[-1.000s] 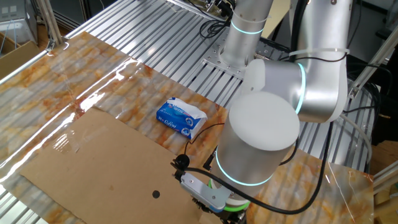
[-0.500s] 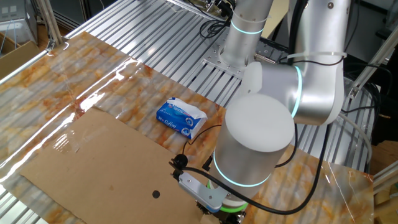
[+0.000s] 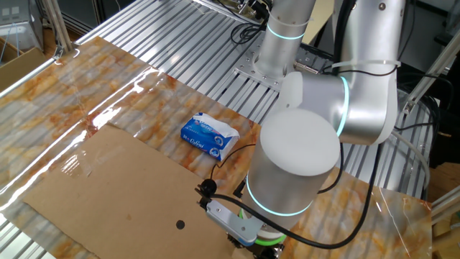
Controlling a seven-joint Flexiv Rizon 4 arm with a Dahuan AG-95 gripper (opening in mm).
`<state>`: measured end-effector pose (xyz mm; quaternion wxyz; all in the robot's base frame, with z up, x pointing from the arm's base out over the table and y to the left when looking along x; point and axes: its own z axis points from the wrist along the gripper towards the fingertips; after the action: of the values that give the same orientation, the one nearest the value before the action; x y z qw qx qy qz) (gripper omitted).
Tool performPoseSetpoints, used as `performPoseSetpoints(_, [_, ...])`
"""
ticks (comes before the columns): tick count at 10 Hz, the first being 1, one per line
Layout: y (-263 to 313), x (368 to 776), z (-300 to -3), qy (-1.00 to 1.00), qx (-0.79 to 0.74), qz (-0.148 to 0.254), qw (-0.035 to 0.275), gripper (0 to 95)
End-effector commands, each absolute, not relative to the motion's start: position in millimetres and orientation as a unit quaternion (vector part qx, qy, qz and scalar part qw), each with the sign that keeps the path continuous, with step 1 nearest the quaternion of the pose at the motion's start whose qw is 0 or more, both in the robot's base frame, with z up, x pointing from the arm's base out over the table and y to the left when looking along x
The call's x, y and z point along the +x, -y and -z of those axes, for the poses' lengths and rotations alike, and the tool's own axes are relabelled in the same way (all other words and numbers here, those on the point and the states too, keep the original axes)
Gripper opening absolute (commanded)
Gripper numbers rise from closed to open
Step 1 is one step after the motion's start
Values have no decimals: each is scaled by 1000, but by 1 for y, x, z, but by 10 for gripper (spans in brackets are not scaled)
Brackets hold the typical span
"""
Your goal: Grab the block and place it at the designated location
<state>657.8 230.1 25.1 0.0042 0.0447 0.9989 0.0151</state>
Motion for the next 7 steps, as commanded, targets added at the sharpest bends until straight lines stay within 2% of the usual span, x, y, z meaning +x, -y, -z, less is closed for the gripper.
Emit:
performPoseSetpoints(1, [-230, 659, -27, -999, 42, -15, 2, 0])
performPoseSetpoints(7, [-217, 659, -53, -1000, 1, -3, -1, 0])
